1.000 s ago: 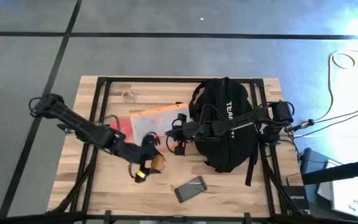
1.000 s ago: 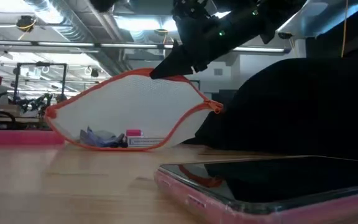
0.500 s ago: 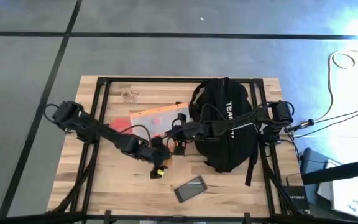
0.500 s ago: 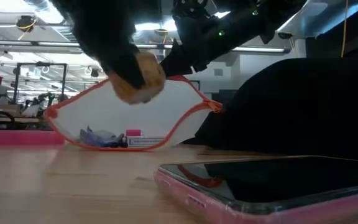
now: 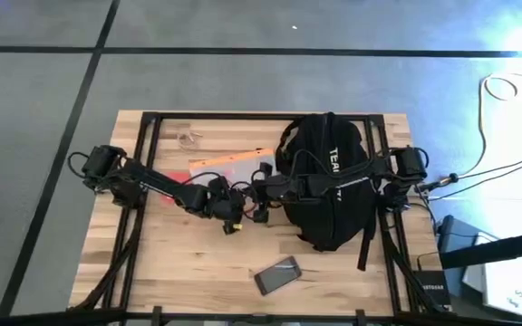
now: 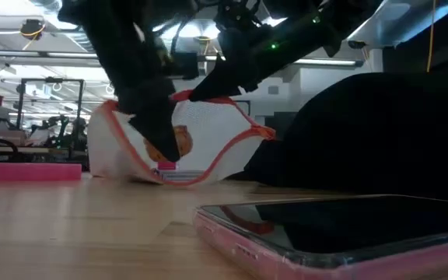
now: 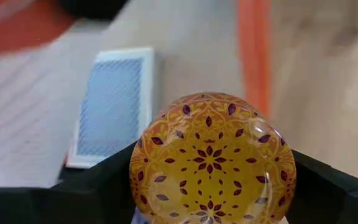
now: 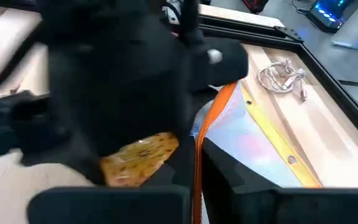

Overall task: Unpack backpack
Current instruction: Put the yellow scented candle into the transparent white zip bag

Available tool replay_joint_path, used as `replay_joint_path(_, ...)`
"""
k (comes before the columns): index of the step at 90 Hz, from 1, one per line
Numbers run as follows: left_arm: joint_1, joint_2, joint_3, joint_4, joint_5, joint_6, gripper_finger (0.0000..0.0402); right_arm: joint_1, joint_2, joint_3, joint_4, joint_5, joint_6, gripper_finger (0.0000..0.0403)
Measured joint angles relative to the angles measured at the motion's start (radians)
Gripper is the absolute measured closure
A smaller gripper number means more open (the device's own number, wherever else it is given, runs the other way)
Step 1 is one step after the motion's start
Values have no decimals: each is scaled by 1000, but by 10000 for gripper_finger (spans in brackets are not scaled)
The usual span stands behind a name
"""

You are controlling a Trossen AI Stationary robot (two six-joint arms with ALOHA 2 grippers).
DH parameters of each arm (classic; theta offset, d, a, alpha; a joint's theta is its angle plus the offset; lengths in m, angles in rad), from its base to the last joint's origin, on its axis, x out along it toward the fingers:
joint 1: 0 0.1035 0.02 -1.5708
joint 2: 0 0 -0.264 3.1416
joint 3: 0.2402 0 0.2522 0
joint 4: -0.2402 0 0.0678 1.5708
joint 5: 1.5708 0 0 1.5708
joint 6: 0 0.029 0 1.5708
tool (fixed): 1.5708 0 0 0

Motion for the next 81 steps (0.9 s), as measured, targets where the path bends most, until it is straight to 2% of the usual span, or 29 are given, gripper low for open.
replay_joint_path(21, 12, 0, -72, 56, -17, -55, 112, 1, 0, 0, -1, -1, 0, 403)
replay_joint_path(37, 13, 0, -92, 51, -121, -127, 111, 1, 0, 0, 2, -7, 2, 403)
replay_joint_path(68, 18, 0, -93, 53, -125, -122, 110, 1, 0, 0, 1, -8, 2, 403)
replay_joint_path(81, 18, 0, -95, 83, -95, -100, 81, 2, 0, 0, 1, -8, 2, 403)
